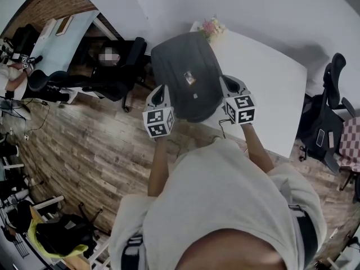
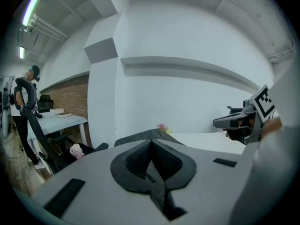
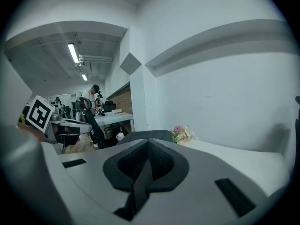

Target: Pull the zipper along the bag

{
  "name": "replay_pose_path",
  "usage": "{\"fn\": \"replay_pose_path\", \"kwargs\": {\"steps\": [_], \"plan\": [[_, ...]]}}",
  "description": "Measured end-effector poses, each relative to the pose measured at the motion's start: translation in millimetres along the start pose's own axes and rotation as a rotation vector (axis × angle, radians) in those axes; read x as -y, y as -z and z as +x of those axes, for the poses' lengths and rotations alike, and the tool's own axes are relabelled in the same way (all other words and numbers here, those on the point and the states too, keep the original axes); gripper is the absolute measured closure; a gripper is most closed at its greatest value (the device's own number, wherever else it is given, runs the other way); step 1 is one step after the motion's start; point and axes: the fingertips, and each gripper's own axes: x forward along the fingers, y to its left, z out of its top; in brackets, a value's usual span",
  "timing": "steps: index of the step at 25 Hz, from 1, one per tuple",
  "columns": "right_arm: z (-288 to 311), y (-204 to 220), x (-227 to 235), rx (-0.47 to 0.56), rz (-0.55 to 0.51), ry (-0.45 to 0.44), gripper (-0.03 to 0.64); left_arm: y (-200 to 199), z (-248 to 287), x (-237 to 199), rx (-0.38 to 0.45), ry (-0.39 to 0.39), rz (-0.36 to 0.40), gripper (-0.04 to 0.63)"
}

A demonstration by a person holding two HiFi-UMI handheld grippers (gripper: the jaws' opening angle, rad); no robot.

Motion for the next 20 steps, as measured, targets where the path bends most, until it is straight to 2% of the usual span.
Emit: {"fn": "replay_pose_path", "kwargs": {"steps": [20], "plan": [[3.3, 9.0, -10.0, -0.018, 0.008, -0.012, 0.604, 6.8, 3.9, 2.3, -0.018, 0.015, 0.001, 0.569]]}}
